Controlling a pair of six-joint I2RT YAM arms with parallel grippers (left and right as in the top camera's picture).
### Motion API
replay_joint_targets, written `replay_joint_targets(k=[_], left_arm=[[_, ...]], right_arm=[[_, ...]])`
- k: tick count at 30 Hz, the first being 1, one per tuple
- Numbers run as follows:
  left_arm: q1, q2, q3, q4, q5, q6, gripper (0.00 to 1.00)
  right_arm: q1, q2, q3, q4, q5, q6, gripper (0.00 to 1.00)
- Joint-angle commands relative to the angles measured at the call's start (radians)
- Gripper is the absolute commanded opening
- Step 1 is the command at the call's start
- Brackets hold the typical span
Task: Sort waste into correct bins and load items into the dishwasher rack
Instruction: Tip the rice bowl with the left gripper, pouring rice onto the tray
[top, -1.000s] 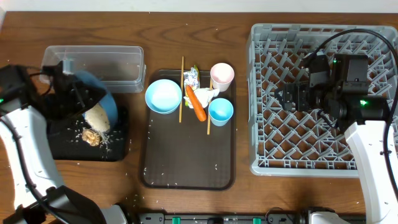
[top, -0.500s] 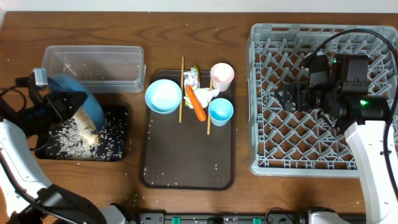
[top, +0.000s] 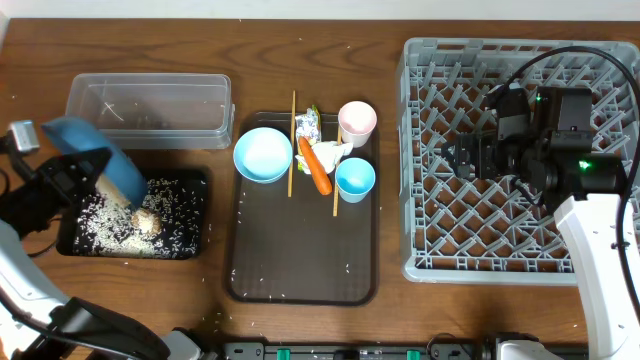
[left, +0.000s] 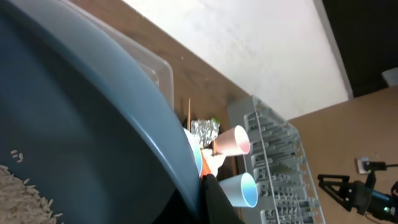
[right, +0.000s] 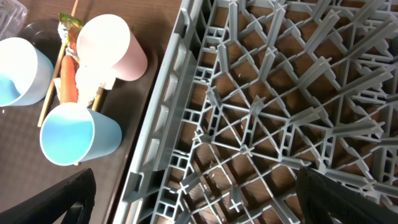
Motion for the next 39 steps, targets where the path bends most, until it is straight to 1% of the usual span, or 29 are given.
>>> replay_joint_targets(k=[1,6,12,17,24,28,32,35,39], left_arm=[[0.041,-0.013,-0.012,0.0,0.13,0.051,0.06],[0.093,-0.009,-0.013,-0.001,0.219,0.055,0.06],[0.122,0.0,-0.04,0.0,0.278,0.063,0.06],[0.133,0.0,-0.107,0.0,0.278,0.092,0.06],[0.14,0.0,-0.163,0.016,0.278,0.092,0.06],[0.14,0.0,-0.163,0.015,0.278,0.047,0.06],[0.14,0.0,-0.163,0.027,0.278,0.05,0.06],[0.14,0.0,-0.162,0.054,0.278,0.009,0.06],[0.138,-0.004,-0.162,0.051,0.278,0.004,0.06]], right_arm=[[-0.008,0.002,0.017,0.002,-0.008,0.008,0.96],[-0.008,0.002,0.017,0.002,-0.008,0.008,0.96],[-0.008,0.002,0.017,0.0,-0.008,0.008,0.96],[-0.008,0.002,0.017,-0.002,-0.008,0.008,0.96],[-0.008,0.002,0.017,-0.002,-0.008,0.008,0.96],[-0.008,0.002,0.017,-0.003,-0.008,0.008,0.96],[-0.008,0.002,0.017,-0.003,-0.008,0.008,0.96],[-0.008,0.002,0.017,-0.003,-0.008,0.008,0.96],[-0.008,0.002,0.017,-0.002,-0.008,0.008,0.96]])
